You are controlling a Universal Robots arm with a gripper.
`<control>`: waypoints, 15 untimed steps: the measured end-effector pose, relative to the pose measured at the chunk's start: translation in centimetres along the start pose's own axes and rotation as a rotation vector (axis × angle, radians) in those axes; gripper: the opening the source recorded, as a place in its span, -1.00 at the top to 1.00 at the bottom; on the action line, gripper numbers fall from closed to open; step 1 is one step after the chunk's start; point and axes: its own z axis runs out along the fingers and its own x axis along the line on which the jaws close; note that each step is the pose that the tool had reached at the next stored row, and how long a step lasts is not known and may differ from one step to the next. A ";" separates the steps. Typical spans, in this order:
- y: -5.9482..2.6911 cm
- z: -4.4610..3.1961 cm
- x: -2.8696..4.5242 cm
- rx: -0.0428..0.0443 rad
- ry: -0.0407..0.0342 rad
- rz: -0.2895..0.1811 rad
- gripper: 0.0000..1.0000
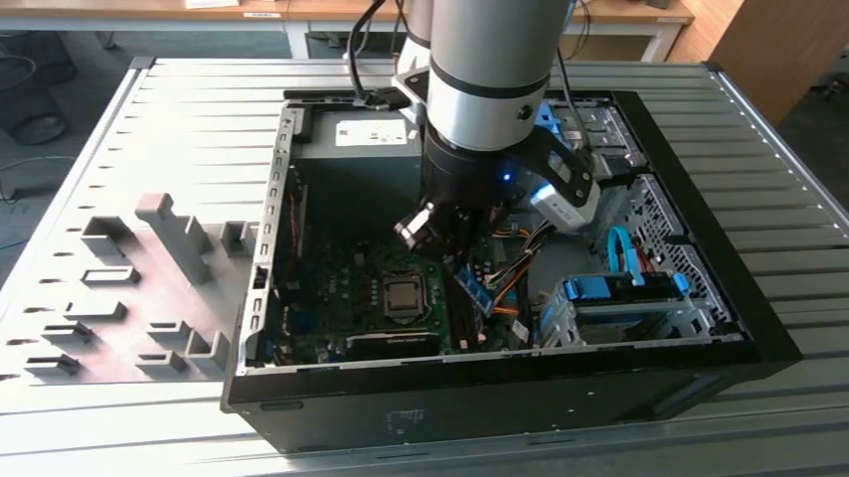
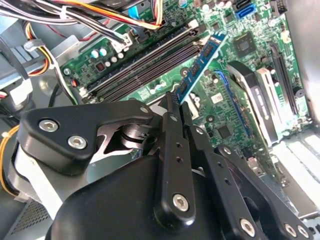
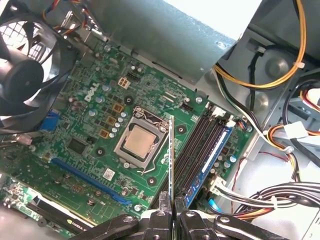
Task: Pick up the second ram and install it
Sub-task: 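Insert the second ram into the second slot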
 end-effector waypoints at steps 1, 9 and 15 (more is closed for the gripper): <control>0.00 0.00 0.00 0.0000 0.0000 0.006 0.72; 0.00 0.03 0.00 -0.0005 0.0005 0.047 0.72; 0.00 0.05 0.00 -0.0008 0.0010 0.078 0.72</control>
